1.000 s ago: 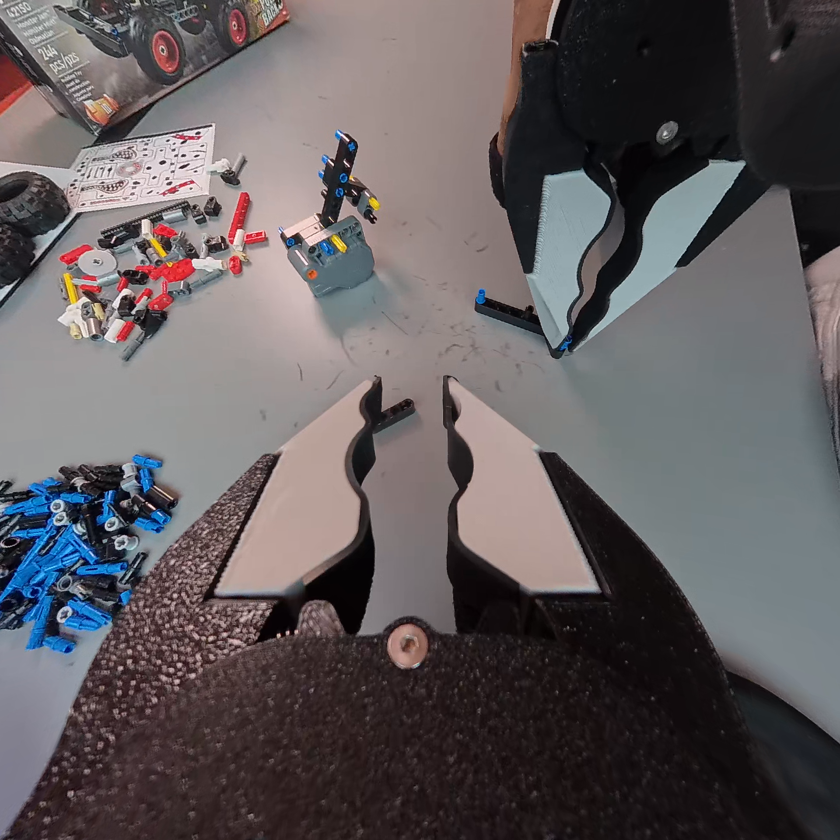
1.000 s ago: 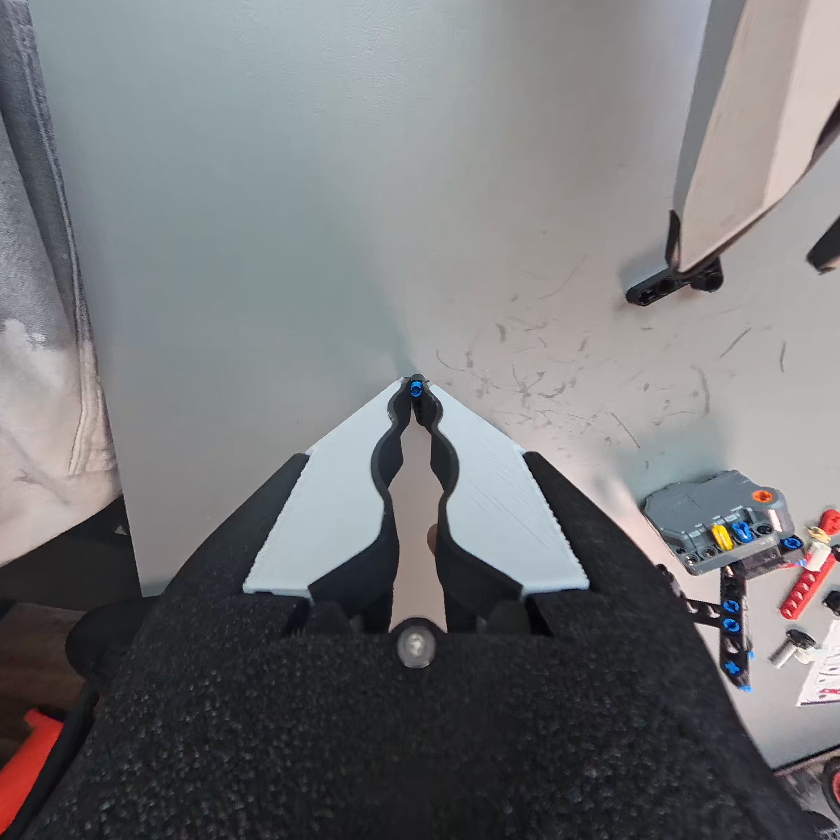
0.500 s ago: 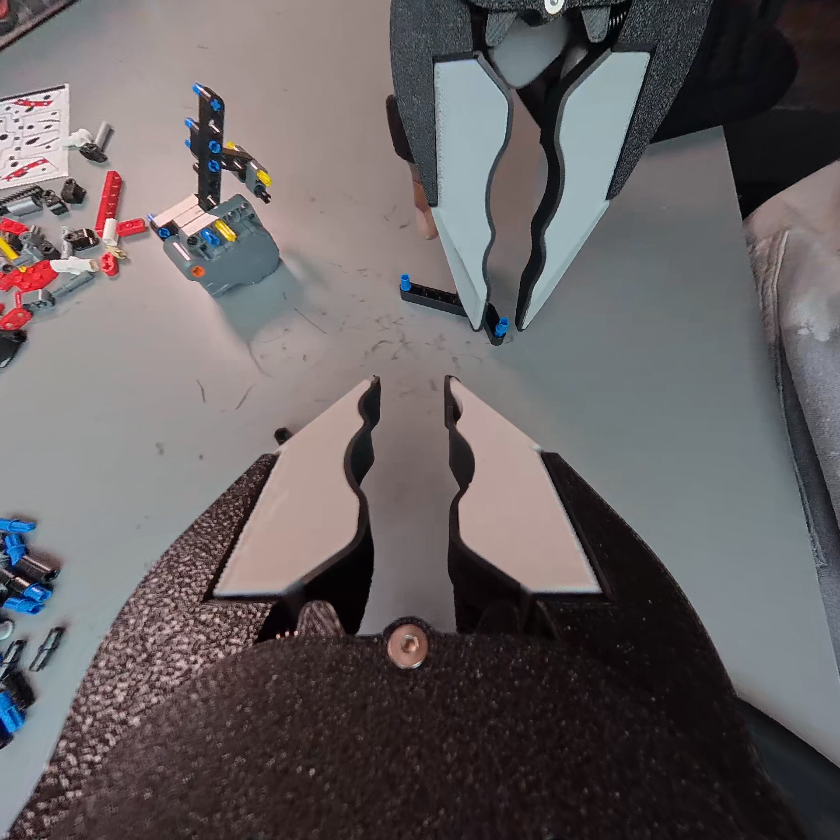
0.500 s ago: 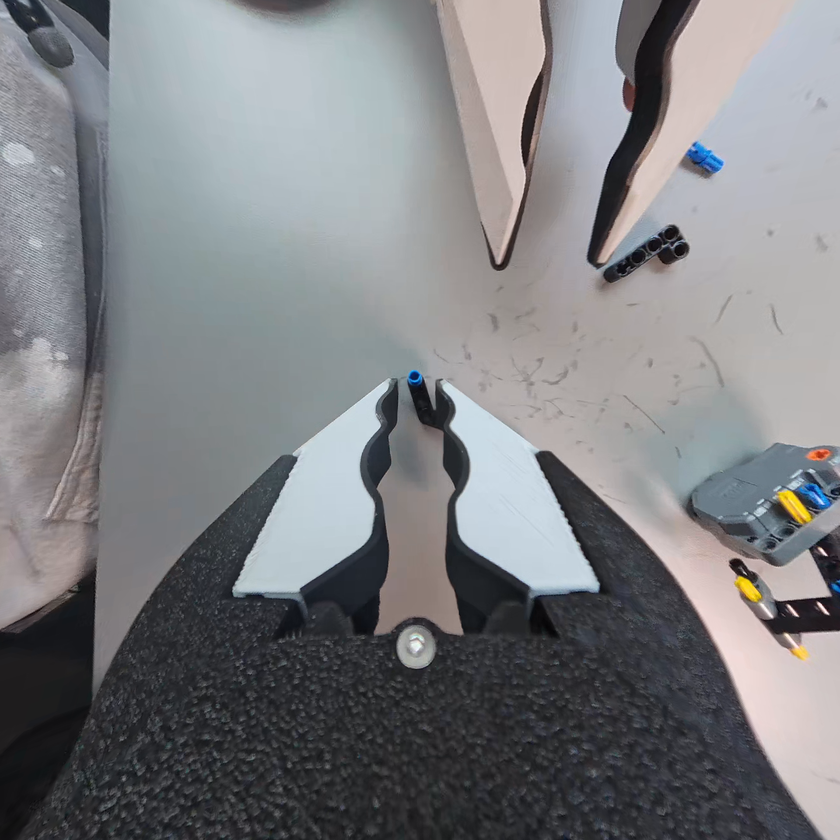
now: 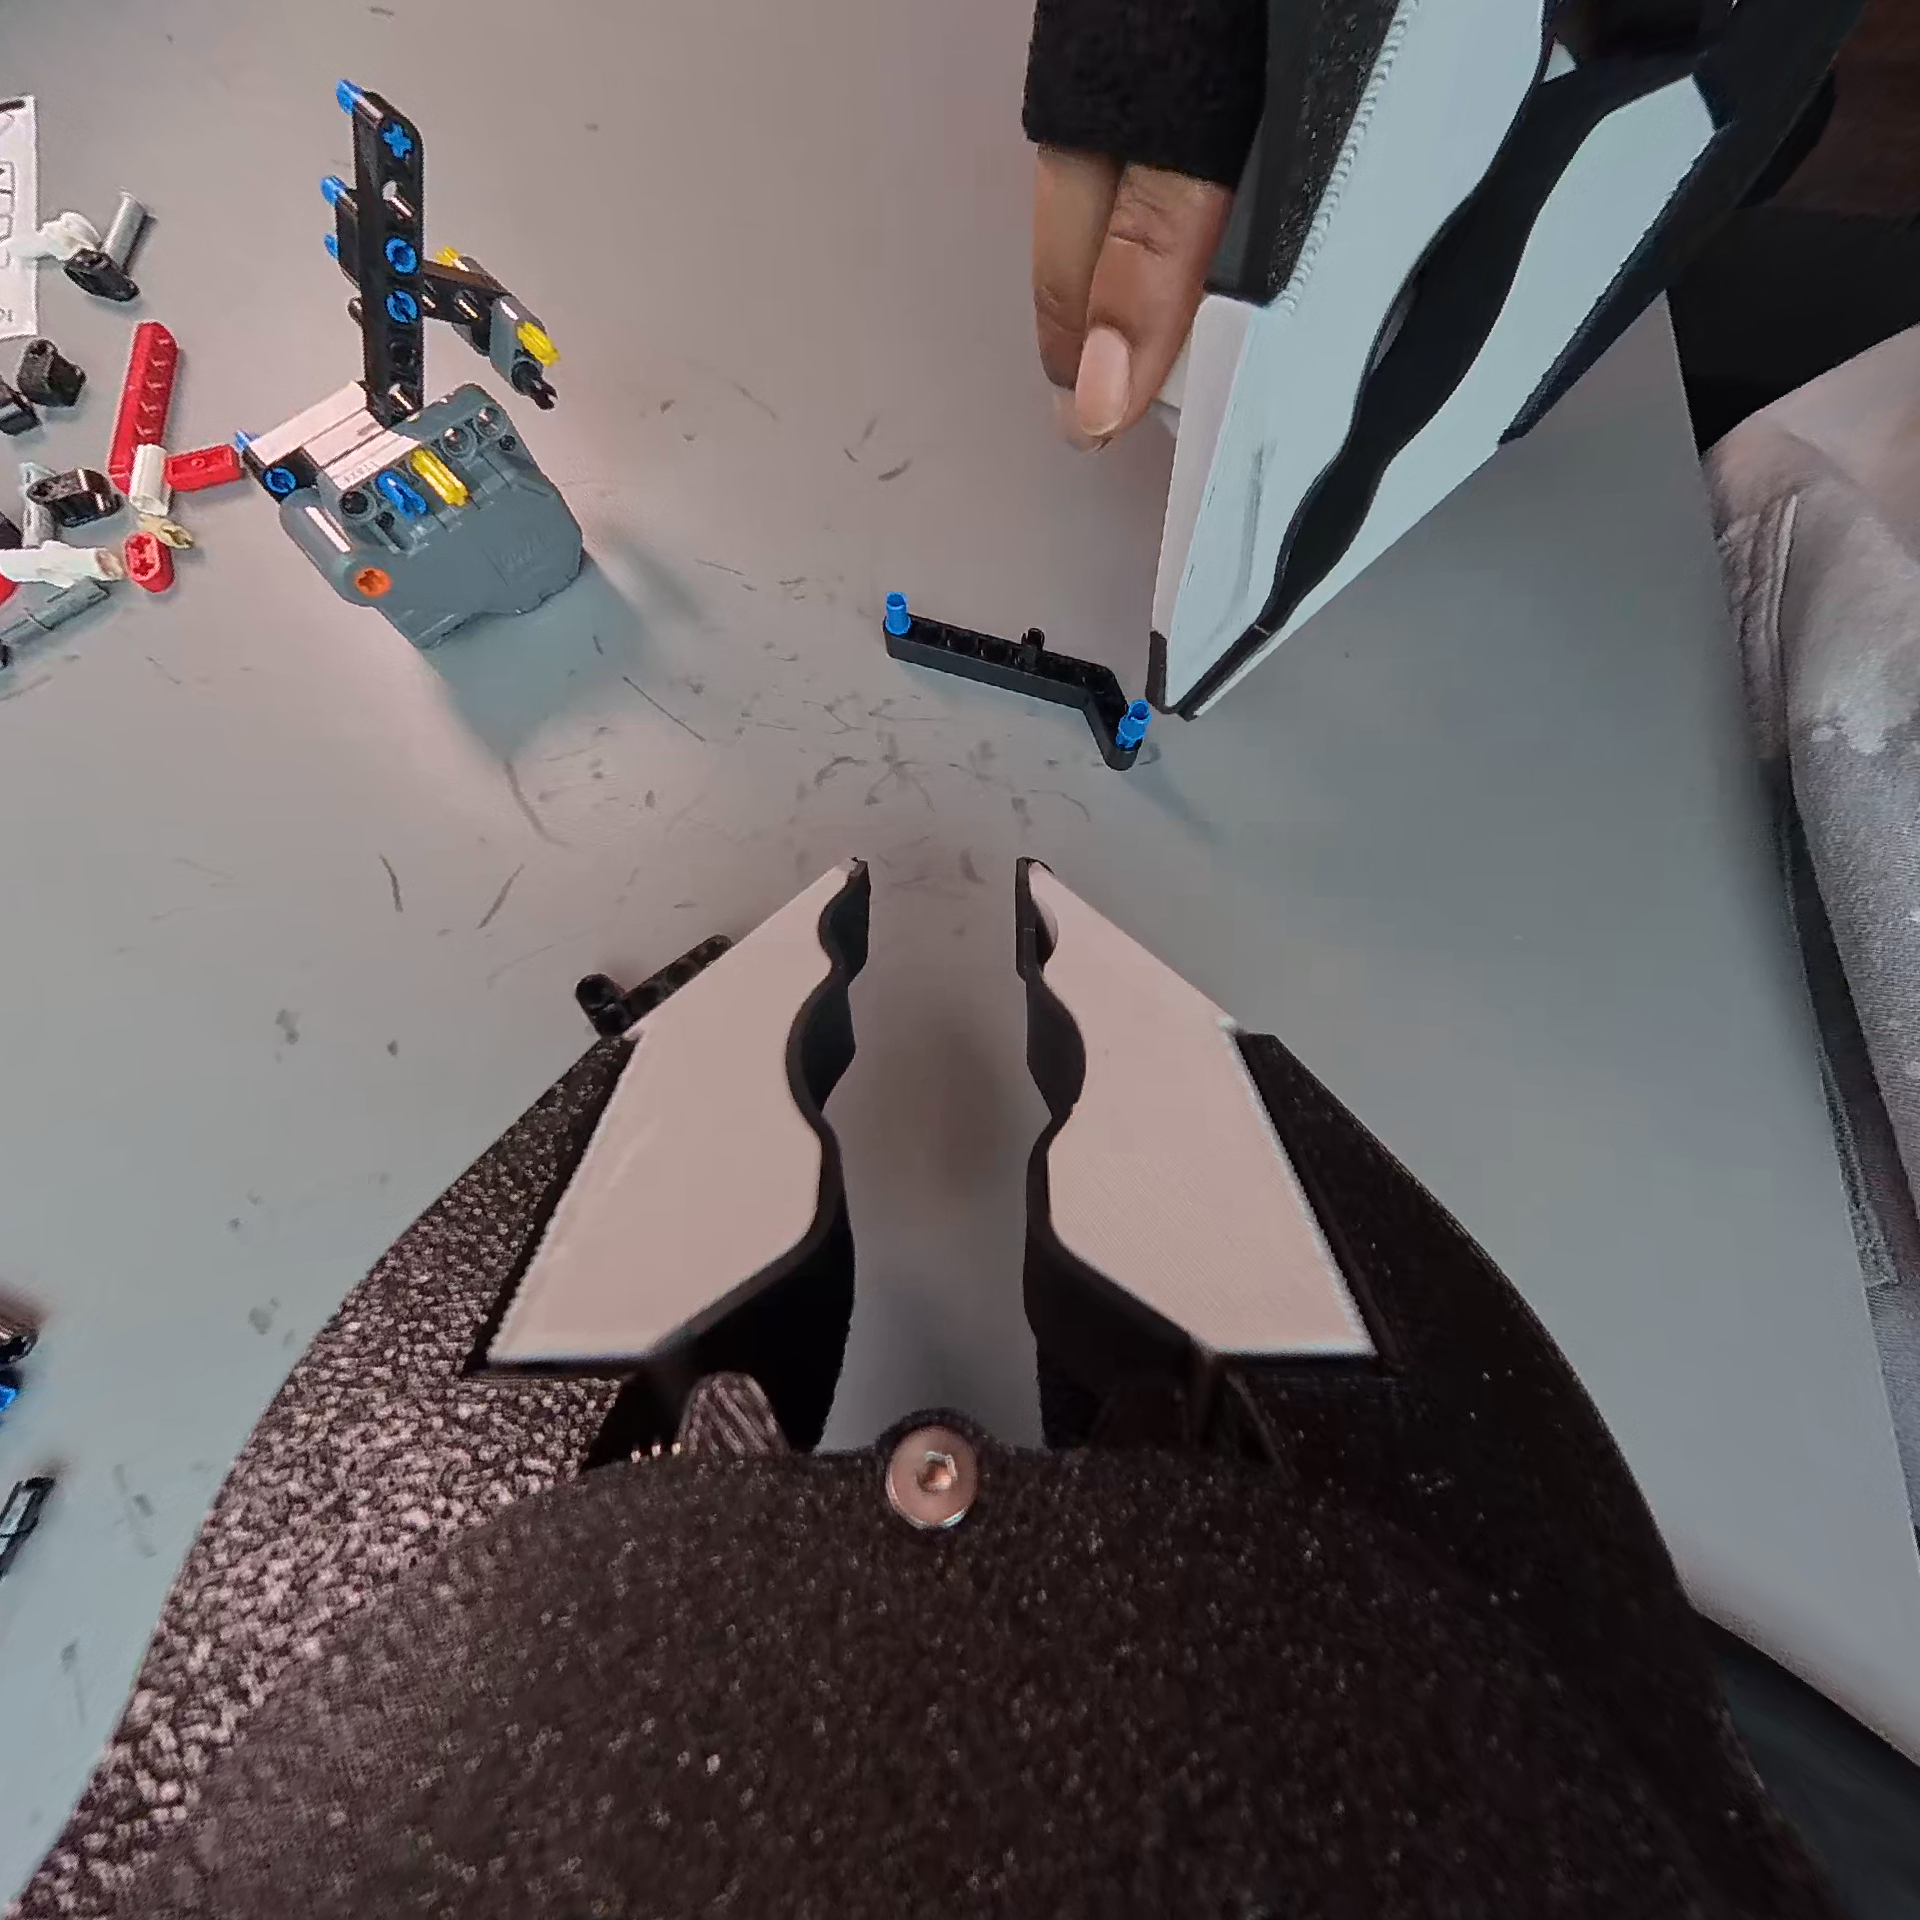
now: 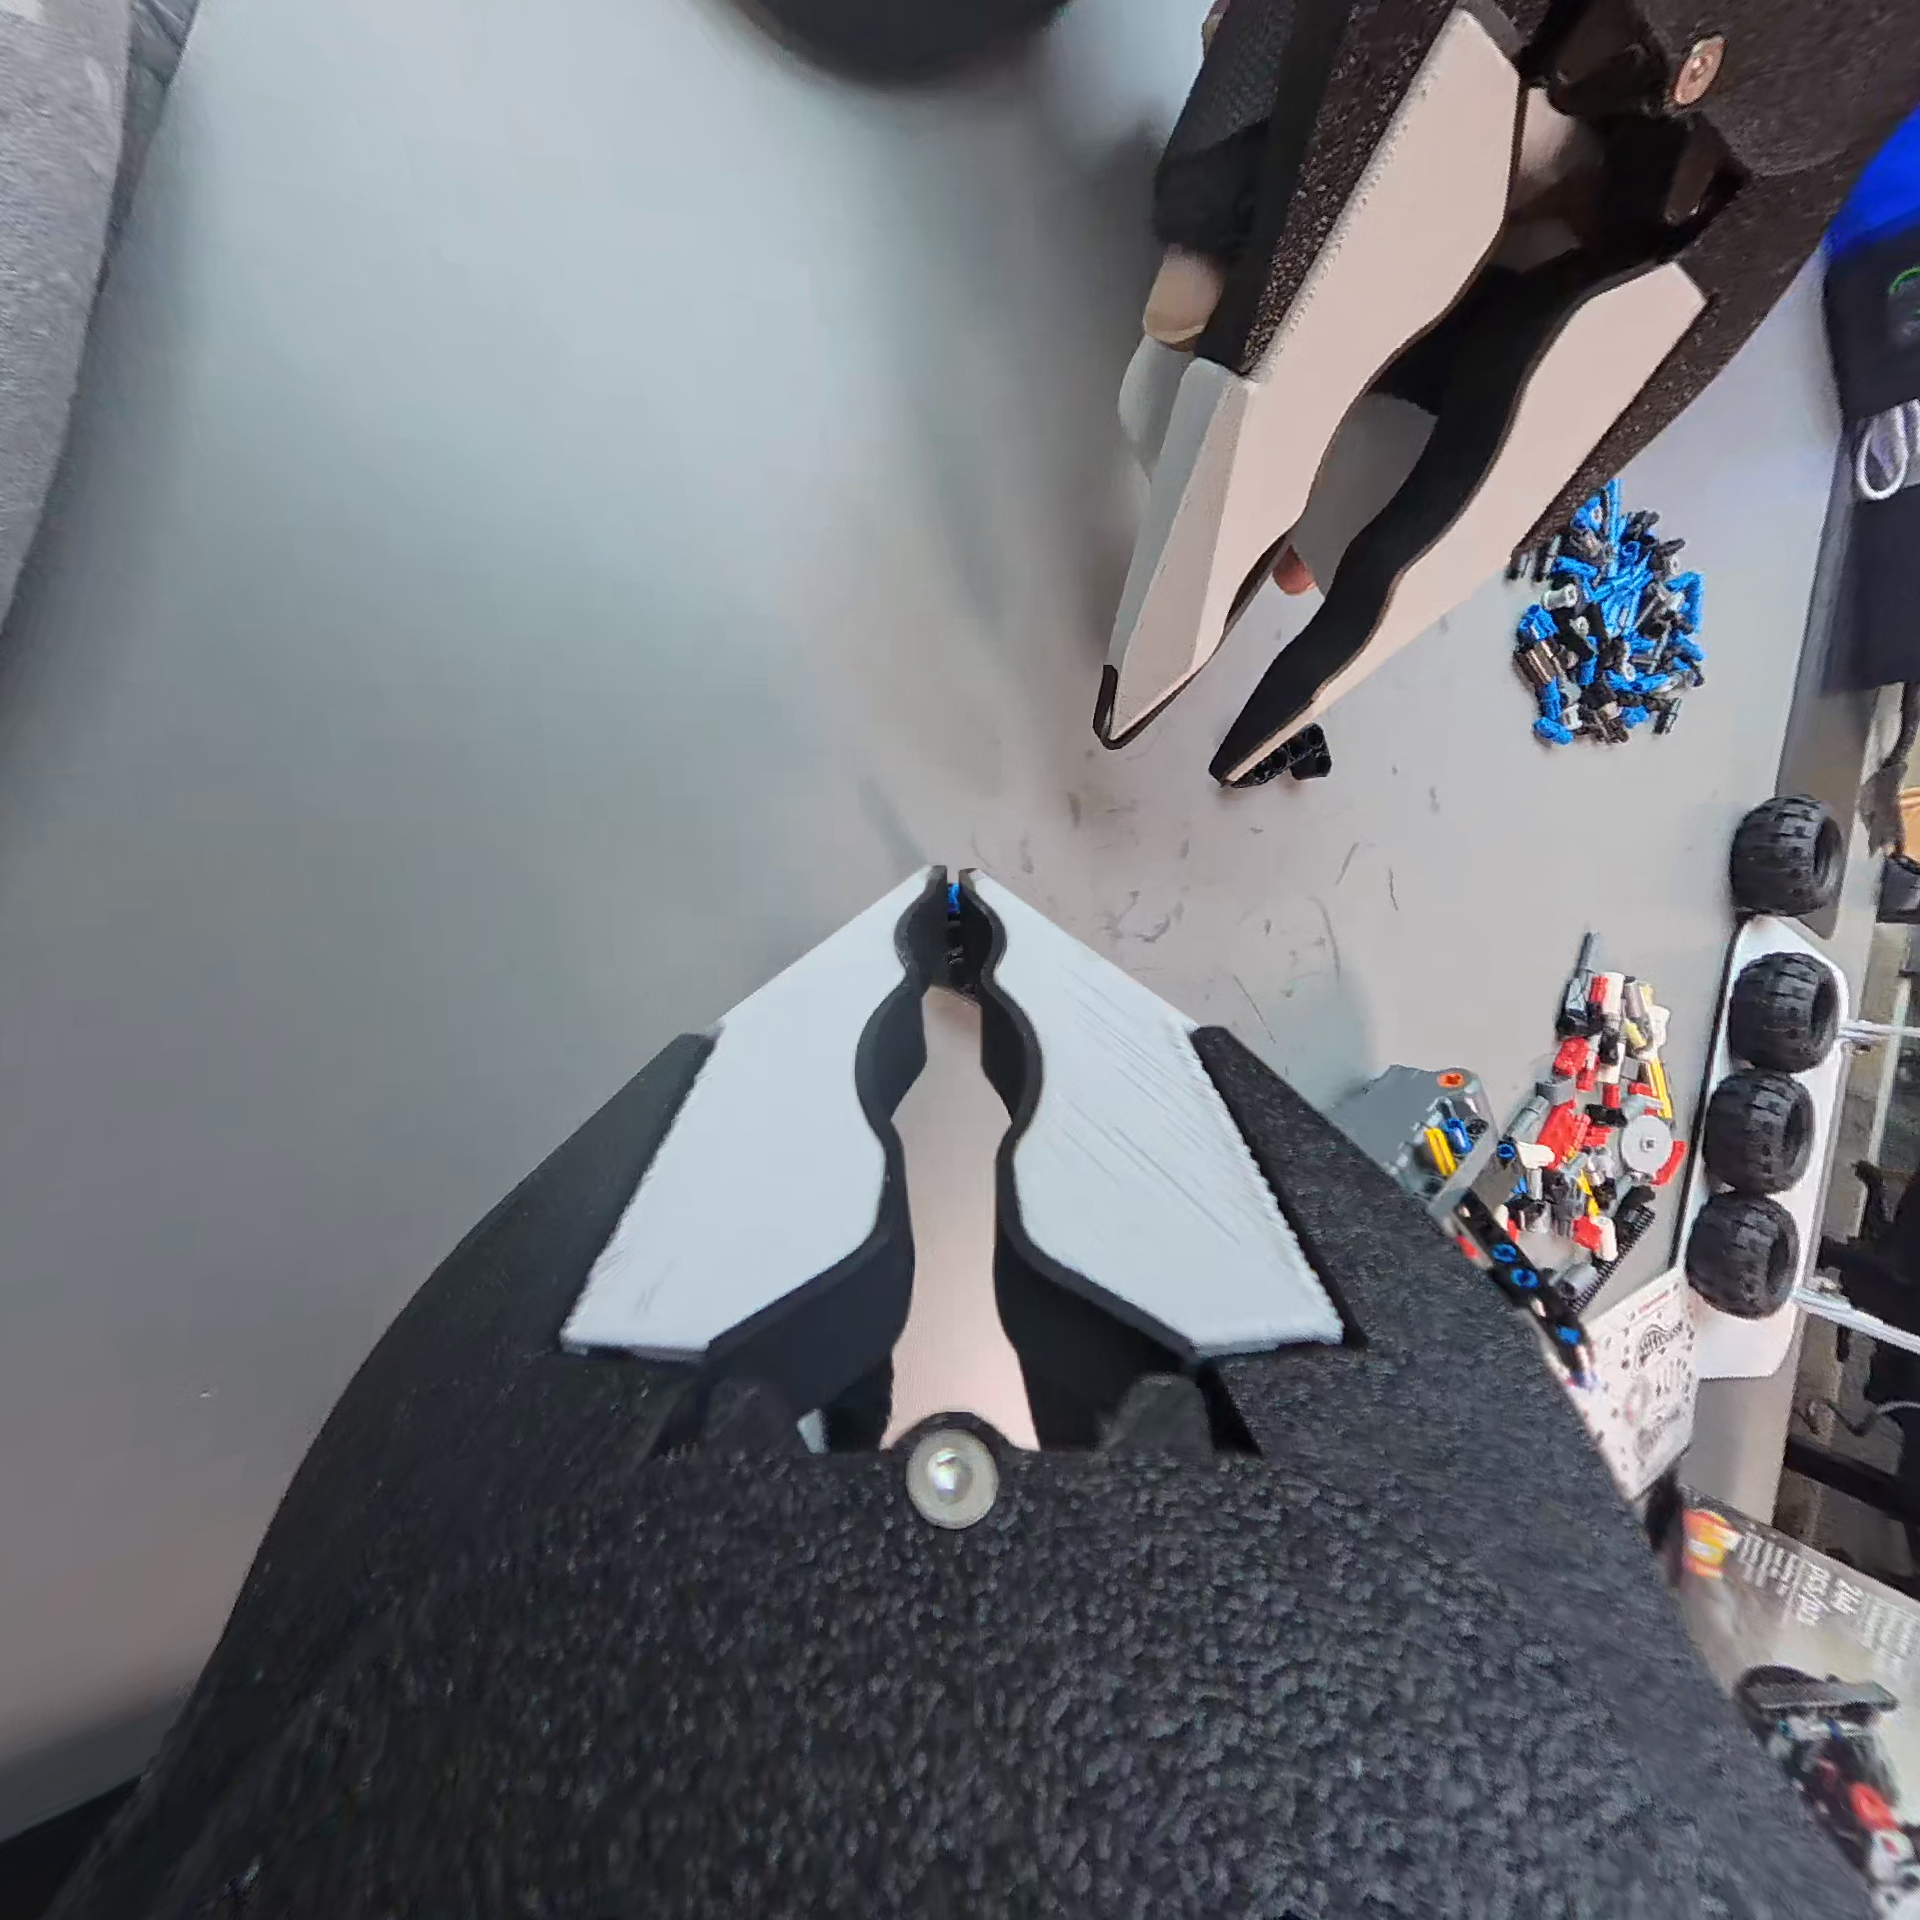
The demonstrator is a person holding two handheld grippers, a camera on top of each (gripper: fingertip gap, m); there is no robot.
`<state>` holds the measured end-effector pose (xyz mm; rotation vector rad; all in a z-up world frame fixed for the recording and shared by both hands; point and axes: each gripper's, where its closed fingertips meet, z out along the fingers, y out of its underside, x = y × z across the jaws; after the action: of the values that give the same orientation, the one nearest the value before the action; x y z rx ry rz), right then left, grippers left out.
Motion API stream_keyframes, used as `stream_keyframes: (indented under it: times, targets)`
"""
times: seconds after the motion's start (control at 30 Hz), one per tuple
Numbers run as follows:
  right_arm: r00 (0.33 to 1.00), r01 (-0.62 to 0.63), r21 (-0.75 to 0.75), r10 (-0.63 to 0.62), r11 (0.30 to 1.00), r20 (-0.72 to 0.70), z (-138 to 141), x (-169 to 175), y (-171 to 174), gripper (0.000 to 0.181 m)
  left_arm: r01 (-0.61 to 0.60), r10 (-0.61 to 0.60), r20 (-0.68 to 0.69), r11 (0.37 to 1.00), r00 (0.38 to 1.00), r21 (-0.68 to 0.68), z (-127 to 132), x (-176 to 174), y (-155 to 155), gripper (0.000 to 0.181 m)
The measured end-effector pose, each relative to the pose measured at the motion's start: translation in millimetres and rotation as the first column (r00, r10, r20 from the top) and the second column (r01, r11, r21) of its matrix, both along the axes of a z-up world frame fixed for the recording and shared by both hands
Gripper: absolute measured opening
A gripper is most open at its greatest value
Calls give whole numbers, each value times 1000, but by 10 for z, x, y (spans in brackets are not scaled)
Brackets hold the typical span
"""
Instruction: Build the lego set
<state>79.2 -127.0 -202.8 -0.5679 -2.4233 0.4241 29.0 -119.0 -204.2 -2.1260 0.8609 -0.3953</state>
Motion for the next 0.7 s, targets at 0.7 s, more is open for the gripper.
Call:
stream_keyframes:
  times: [0.7]
  targets:
    - [962, 132, -183, -82, 974, 261, -181, -12, 248, 11, 123, -127, 100, 991, 987, 47, 170, 277, -125, 25]
